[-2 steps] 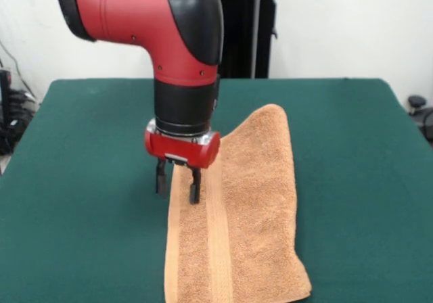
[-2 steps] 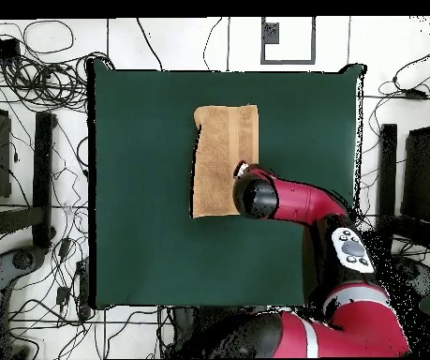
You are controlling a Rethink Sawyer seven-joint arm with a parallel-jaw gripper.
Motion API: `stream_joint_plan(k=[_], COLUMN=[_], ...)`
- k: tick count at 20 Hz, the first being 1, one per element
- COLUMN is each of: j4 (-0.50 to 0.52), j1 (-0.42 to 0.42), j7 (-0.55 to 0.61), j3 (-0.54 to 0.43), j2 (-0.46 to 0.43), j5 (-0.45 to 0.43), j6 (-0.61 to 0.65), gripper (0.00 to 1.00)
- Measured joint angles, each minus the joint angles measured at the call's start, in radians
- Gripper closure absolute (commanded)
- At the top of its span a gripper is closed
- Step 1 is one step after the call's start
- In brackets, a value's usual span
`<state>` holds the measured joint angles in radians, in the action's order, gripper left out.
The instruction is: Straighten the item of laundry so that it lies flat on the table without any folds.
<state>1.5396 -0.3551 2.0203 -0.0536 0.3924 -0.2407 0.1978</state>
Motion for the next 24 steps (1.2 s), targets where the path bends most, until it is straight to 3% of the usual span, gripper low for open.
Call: stream_joint_plan(k=[10, 11, 24], j4=[0.017, 0.024, 0.048], j1=[0.095, 0.118, 0.127], j7=[0.028, 0.034, 0.035], j3=[0.113, 0.134, 0.137], j2=[-0.037, -0.043, -0.044], j5=[0.108, 0.142, 0.198], j6=[-0.133, -0.165, -0.214], gripper=[0.00, 1.00, 1.00])
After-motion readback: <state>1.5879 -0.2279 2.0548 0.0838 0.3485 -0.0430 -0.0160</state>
